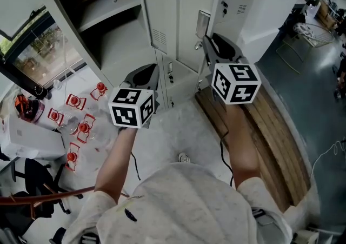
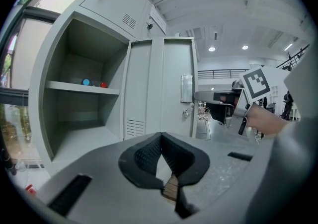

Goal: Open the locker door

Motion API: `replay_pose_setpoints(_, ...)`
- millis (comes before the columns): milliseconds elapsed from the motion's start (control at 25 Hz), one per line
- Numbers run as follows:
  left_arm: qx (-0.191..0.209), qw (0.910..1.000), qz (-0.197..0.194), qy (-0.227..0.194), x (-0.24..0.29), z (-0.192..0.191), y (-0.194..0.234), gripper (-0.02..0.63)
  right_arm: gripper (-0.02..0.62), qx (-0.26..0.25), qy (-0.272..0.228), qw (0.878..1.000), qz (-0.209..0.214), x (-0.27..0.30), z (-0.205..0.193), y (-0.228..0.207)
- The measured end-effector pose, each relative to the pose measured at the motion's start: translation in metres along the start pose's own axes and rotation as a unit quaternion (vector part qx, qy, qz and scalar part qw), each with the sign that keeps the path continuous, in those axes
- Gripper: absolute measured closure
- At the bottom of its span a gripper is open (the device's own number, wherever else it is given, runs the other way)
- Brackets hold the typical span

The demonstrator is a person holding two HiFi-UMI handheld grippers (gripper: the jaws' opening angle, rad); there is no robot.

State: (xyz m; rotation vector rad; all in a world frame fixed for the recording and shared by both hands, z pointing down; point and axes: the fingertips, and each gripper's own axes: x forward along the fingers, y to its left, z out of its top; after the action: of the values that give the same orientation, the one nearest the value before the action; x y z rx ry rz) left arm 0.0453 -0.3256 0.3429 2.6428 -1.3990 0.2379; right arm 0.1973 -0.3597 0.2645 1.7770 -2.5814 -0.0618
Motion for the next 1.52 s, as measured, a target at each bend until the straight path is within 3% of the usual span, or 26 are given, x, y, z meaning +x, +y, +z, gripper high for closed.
replay_pose_setpoints(560,0.001,1.0,-0.002,-0.006,-0.023,0.003,-0.002,0.6,0.509,-0.017,-0.009,1.0,-0.01,-0.021,0.012,0.023)
replay_pose_setpoints(840,-0.005,0.9998,0.019,-0.01,-0.048,-0.002,0.009,0.6,0.536,-0.014,-0.005,1.0,0.005,-0.024,0.009,0.052)
replay_pose_setpoints(1520,-0.028,0.9925,0.117,-0.02,-0.121,-0.014,0.077,0.6,0.573,-0.013,0.005,0.992,0.125,0.008,-0.008,0.169)
